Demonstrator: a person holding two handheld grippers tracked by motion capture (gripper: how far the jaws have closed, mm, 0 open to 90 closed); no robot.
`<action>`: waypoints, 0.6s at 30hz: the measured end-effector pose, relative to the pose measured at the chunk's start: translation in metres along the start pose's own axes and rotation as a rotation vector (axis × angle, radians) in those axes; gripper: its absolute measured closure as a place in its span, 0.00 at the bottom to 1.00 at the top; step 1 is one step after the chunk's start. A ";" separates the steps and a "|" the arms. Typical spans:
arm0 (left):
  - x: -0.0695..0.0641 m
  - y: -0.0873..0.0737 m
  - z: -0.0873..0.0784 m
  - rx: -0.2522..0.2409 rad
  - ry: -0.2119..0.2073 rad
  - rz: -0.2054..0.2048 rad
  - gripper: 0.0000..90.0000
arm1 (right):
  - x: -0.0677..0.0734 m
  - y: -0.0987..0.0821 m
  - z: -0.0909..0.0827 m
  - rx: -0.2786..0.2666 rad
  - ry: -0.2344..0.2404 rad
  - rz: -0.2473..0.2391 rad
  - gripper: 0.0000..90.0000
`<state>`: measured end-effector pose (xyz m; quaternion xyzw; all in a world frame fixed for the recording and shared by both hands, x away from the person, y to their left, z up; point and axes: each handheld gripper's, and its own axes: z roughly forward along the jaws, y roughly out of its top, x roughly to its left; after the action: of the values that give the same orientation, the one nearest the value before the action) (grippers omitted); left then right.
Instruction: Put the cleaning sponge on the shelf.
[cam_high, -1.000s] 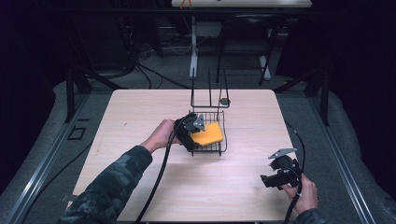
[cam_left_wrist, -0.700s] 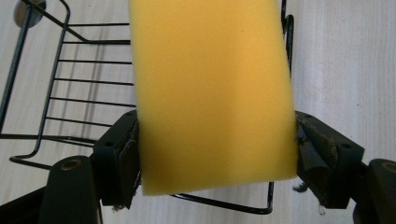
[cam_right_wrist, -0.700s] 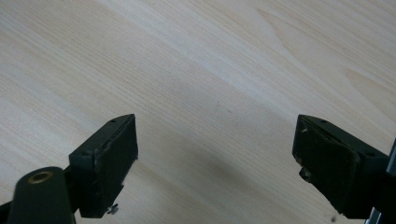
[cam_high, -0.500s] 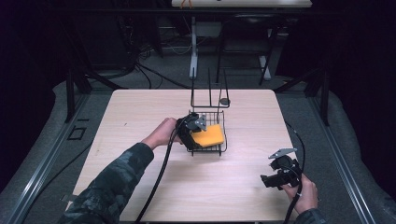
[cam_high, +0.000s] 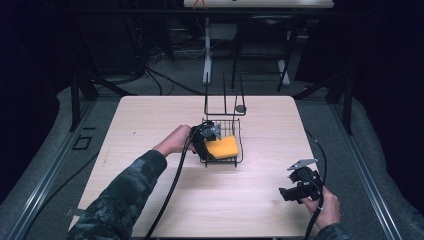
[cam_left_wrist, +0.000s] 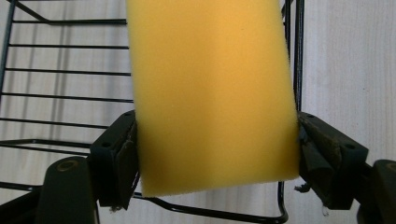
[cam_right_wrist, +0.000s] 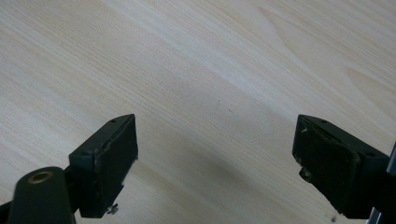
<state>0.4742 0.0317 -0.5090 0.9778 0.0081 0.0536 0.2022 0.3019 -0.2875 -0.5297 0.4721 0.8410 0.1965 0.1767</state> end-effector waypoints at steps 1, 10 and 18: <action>0.000 0.000 0.000 0.000 0.000 0.000 0.25 | 0.000 0.000 0.000 0.000 0.000 0.000 0.15; 0.004 -0.007 0.000 -0.022 -0.004 -0.063 0.06 | 0.000 0.000 -0.001 0.003 -0.006 -0.006 0.15; 0.000 -0.011 -0.014 -0.077 0.052 -0.085 0.01 | 0.001 0.000 -0.001 -0.001 -0.004 0.003 0.15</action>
<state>0.4726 0.0469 -0.5008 0.9664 0.0529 0.0707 0.2416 0.3007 -0.2871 -0.5289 0.4738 0.8399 0.1961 0.1780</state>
